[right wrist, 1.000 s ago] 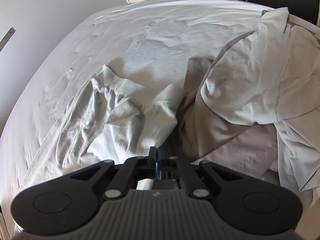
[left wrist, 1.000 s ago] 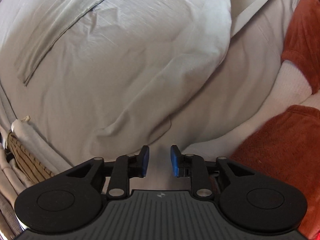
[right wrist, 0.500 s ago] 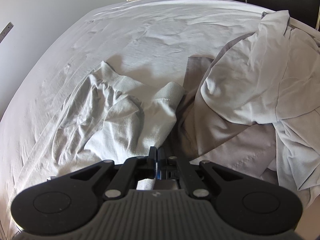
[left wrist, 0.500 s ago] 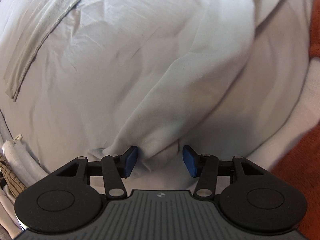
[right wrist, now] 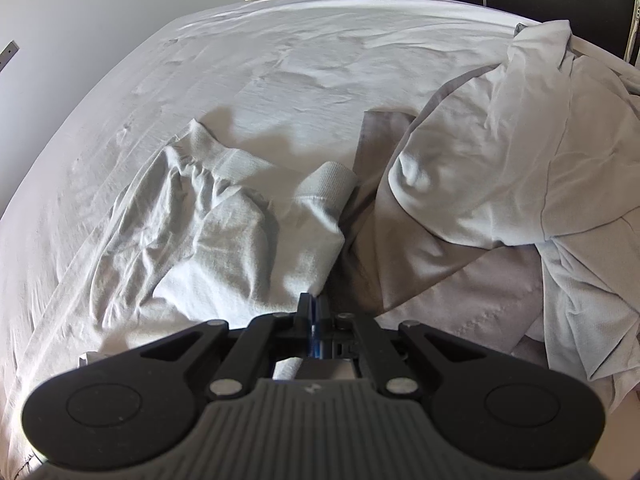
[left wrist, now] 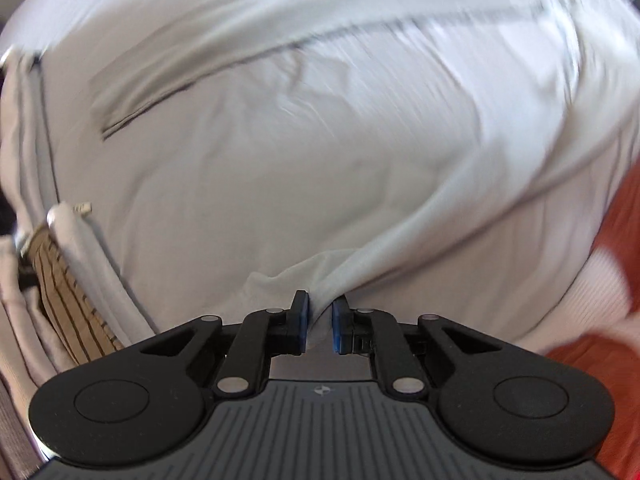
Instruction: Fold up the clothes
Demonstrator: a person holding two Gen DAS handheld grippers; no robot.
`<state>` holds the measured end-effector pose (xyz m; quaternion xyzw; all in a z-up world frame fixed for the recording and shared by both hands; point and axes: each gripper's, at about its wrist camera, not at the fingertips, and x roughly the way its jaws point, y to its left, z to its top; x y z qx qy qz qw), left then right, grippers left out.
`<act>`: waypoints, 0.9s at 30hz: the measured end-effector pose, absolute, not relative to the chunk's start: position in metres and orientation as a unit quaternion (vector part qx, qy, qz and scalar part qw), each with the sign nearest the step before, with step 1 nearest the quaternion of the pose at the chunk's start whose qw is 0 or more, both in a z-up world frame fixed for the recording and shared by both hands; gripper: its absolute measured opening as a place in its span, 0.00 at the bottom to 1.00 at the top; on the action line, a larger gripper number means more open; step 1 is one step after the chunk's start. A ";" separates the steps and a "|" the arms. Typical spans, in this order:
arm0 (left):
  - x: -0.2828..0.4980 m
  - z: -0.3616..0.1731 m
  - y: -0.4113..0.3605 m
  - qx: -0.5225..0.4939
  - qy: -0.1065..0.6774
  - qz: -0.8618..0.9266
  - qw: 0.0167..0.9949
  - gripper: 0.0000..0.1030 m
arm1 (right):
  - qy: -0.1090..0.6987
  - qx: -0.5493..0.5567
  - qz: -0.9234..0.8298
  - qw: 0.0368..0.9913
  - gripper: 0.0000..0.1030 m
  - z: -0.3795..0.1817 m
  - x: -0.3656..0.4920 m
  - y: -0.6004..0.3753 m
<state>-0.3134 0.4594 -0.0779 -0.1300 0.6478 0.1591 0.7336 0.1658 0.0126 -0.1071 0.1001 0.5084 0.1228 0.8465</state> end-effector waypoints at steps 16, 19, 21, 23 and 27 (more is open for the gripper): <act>-0.318 -0.084 0.539 -0.220 0.570 0.357 0.706 0.21 | 0.516 0.087 0.113 0.845 0.01 -0.112 0.164 0.014; -0.320 -0.078 0.543 -0.187 0.562 0.385 0.708 0.21 | 0.517 0.082 0.111 0.845 0.01 -0.114 0.164 0.016; -0.323 -0.071 0.541 -0.179 0.549 0.379 0.723 0.21 | 0.517 0.080 0.111 0.845 0.01 -0.114 0.164 0.016; -0.325 -0.063 0.538 -0.161 0.547 0.359 0.739 0.21 | 0.518 0.081 0.111 0.845 0.01 -0.115 0.164 0.015; -0.325 -0.059 0.509 -0.089 0.577 0.271 0.765 0.21 | 0.519 0.080 0.110 0.844 0.01 -0.115 0.163 0.016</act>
